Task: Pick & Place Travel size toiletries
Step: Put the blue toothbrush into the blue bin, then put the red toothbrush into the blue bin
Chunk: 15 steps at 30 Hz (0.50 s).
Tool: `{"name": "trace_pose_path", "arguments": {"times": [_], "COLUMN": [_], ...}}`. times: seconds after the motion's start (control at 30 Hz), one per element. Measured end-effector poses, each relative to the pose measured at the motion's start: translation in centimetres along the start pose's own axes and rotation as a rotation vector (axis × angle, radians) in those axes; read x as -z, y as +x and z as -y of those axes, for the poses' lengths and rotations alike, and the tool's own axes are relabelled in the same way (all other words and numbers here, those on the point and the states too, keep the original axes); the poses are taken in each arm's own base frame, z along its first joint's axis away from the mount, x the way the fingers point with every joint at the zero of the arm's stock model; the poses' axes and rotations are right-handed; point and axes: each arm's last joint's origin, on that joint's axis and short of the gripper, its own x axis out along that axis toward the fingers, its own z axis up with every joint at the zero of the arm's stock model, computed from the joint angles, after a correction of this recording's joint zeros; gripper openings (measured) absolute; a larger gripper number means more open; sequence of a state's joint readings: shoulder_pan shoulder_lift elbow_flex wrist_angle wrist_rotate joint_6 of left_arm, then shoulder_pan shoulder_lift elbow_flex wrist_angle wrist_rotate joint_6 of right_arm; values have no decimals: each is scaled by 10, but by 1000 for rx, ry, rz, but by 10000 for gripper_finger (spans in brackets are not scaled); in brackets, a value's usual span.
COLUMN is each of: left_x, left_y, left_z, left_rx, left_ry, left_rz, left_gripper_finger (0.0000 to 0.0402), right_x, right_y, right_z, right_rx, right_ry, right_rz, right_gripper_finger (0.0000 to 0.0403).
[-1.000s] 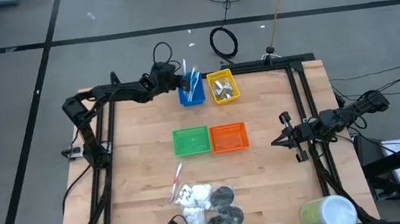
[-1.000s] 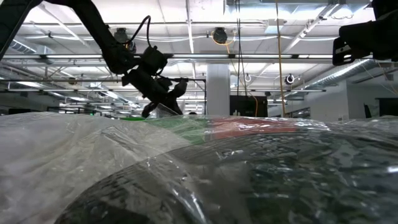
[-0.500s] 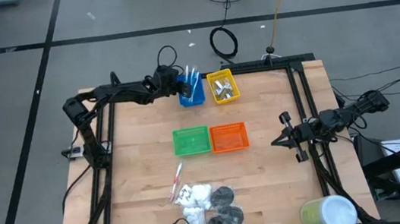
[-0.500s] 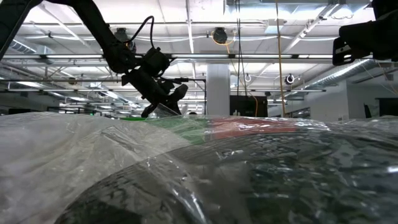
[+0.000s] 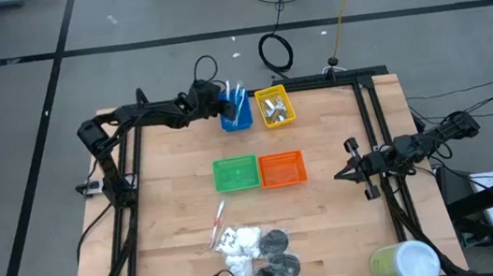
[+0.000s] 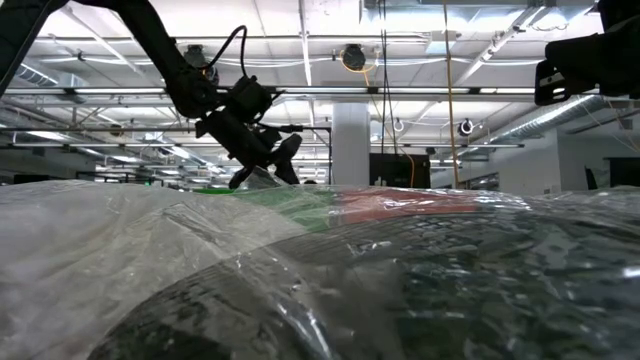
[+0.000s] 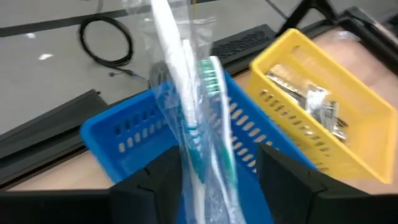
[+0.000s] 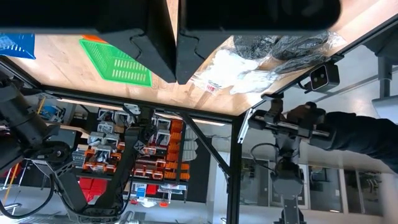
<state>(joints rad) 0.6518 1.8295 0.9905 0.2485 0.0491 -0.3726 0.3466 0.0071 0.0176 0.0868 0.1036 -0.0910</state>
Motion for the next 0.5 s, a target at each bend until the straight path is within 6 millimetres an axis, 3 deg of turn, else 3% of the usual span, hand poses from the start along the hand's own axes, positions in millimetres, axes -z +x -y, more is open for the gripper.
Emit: {"name": "trace_pose_path", "arguments": {"times": [0.2,0.5], "left_x": [-12,-31], "left_y": [-16,-60], "left_z": [11,30], "left_rx": [61,63], "left_ry": [65,169], "left_rz": [37,80], "left_gripper_finger": [224,230], "right_x": [0,0], "right_y": [0,0], "right_z": [0,0], "right_rx": [0,0], "right_ry": [0,0], "right_rz": [0,0], "right_gripper_finger": [0,0]}}
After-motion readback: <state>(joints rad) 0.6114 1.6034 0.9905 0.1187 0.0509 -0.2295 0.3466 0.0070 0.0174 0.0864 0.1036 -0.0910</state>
